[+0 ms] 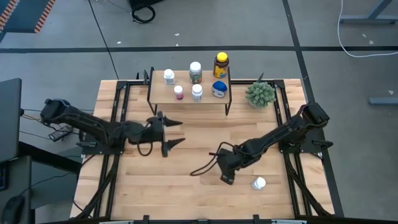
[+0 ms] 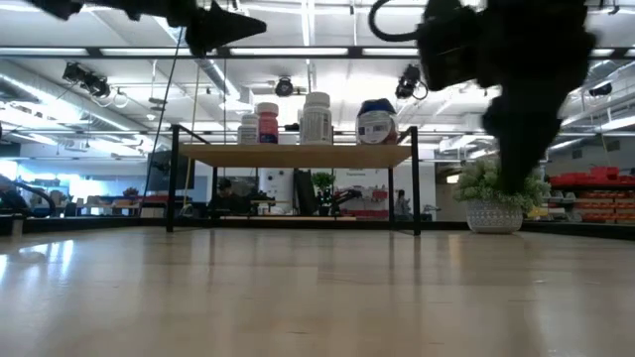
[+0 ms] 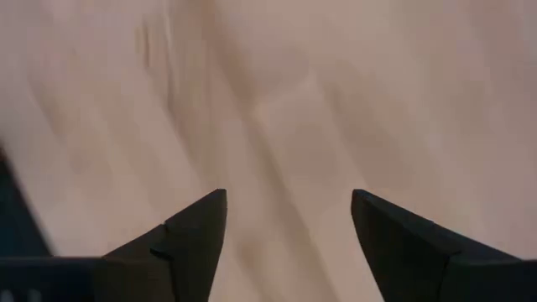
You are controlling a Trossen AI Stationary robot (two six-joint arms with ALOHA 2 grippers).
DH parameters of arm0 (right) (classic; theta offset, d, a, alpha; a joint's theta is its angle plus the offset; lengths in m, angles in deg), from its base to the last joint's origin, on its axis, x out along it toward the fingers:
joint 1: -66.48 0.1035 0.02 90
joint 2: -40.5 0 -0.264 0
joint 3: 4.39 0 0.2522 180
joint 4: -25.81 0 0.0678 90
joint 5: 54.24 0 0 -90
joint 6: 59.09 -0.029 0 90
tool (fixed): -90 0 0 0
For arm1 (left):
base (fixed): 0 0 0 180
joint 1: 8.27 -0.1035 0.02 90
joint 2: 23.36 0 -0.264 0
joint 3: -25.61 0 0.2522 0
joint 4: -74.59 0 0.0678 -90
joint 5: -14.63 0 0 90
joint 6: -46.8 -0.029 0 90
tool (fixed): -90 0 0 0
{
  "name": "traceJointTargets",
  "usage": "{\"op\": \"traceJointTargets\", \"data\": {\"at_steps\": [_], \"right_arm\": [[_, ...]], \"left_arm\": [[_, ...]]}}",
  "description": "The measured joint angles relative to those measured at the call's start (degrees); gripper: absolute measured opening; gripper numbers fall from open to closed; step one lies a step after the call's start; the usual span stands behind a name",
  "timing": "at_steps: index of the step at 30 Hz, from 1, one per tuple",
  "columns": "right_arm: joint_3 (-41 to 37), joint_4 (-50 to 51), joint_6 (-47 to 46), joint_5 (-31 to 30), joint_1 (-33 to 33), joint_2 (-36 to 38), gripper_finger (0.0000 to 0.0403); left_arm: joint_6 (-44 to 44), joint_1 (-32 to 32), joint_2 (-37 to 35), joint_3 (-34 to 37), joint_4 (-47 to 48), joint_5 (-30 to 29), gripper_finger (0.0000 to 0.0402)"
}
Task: Pick and place medicine bottles onto shelf by color
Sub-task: Put the white pill bottle on the shelf
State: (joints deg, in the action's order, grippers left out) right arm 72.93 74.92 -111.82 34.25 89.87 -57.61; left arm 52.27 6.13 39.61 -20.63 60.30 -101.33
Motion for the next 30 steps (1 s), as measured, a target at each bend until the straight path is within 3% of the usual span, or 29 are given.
{"op": "traceJointTargets", "data": {"at_steps": [4,7,11,15,30], "right_arm": [[3.52,8.25,-1.72,7.29,1.74,0.46,0.0287],[7.82,18.59,-2.89,10.49,3.91,0.44,0.0306],[14.09,33.33,-8.50,10.26,7.18,0.44,0.0326],[17.46,41.72,-16.00,5.51,11.33,0.46,0.0339],[12.75,36.21,-41.65,0.20,24.26,0.37,0.0372]], "left_arm": [[0.11,2.93,0.08,3.60,-7.68,-0.06,0.0336],[1.50,4.36,0.06,4.90,-7.71,-0.26,0.0336],[2.71,5.53,0.08,6.13,-7.96,-1.85,0.0336],[2.80,5.89,0.08,6.74,-6.51,-2.52,0.0336],[0.90,8.02,0.08,6.78,-4.07,-2.49,0.0336]]}}
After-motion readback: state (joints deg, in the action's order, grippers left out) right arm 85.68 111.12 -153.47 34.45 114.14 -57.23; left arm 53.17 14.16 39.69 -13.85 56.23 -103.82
